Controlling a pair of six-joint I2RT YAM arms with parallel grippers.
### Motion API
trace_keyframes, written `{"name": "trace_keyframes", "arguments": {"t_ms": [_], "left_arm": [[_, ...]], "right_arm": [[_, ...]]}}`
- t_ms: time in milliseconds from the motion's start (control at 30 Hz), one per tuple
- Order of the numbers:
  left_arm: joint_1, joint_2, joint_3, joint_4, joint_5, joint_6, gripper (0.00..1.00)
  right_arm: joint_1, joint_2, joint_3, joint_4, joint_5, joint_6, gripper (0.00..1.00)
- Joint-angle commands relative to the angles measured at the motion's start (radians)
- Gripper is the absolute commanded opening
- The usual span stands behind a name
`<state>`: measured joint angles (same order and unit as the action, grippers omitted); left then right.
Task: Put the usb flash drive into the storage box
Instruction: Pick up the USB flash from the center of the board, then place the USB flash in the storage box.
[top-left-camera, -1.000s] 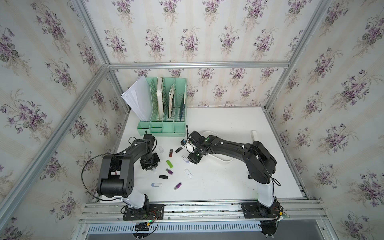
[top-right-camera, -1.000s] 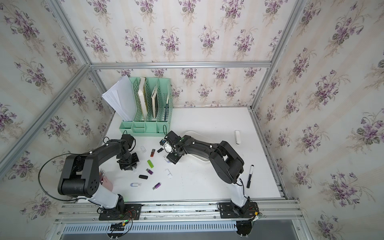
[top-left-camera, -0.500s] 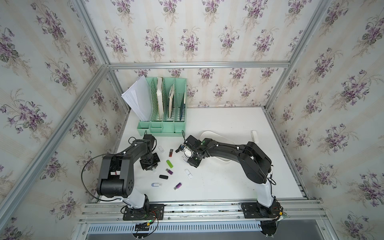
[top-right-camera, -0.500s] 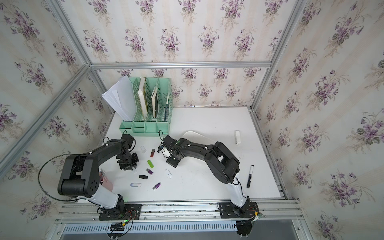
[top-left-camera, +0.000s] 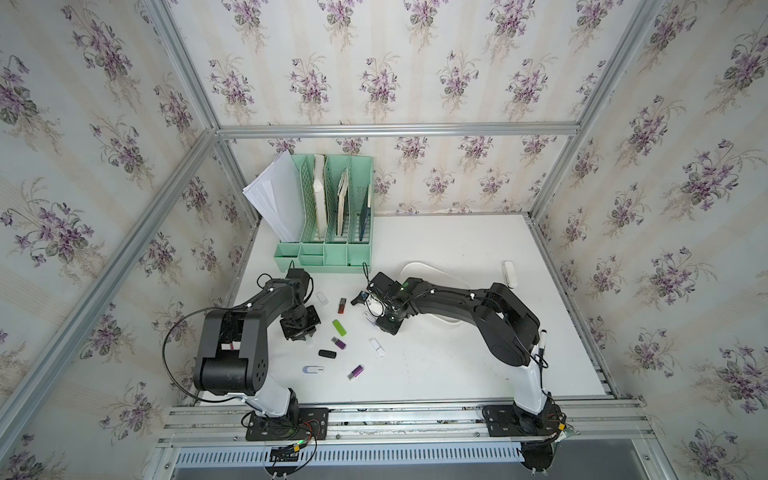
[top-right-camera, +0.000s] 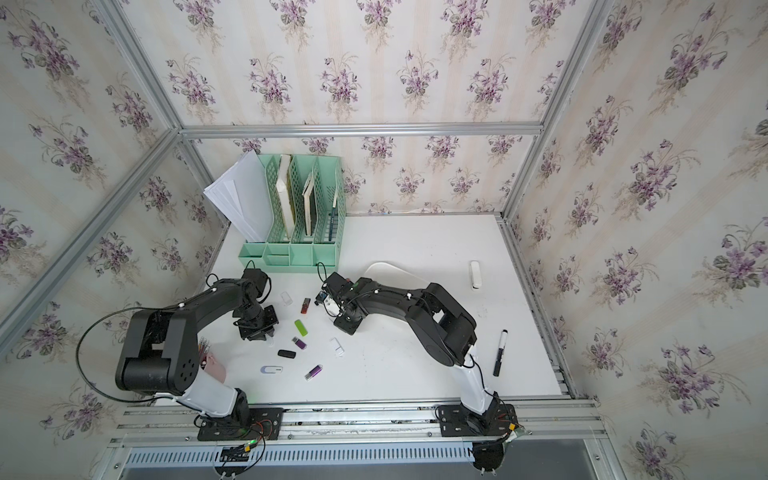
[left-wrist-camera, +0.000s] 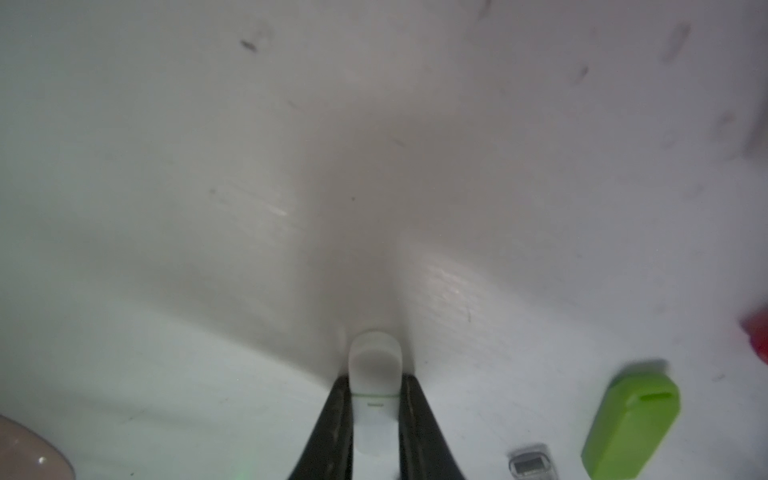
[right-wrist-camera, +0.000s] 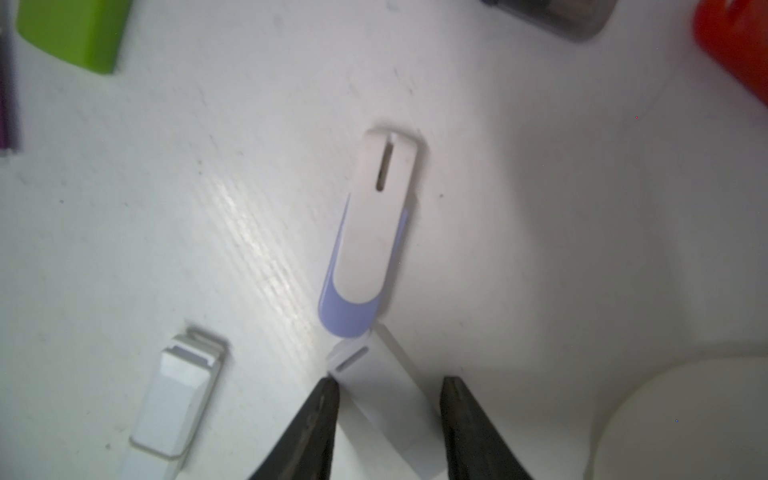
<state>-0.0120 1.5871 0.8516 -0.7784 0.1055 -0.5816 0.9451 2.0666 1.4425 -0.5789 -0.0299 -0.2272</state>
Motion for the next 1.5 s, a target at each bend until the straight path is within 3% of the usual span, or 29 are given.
{"name": "trace_keyframes", "arguments": {"t_ms": [0, 400, 1000, 1267, 1467], "left_arm": [[0.0, -0.002, 0.004, -0.003, 0.014, 0.012, 0.15], [0.0, -0.007, 0.007, -0.005, 0.02, 0.018, 0.13], [0.0, -0.027, 0.052, -0.054, 0.026, 0.032, 0.12], [-0.033, -0.069, 0.161, -0.137, 0.014, 0.023, 0.1], [-0.123, -0.051, 0.333, -0.222, -0.005, 0.005, 0.1]], "right_arm": [[0.001, 0.007, -0.007, -0.031, 0.021, 0.01, 0.38], [0.001, 0.008, -0.023, -0.032, 0.019, 0.055, 0.21], [-0.013, -0.115, 0.029, -0.069, 0.033, 0.087, 0.18], [-0.115, -0.207, 0.091, -0.139, 0.087, 0.079, 0.18], [-0.224, -0.257, 0.045, -0.14, 0.114, 0.074, 0.18]]}}
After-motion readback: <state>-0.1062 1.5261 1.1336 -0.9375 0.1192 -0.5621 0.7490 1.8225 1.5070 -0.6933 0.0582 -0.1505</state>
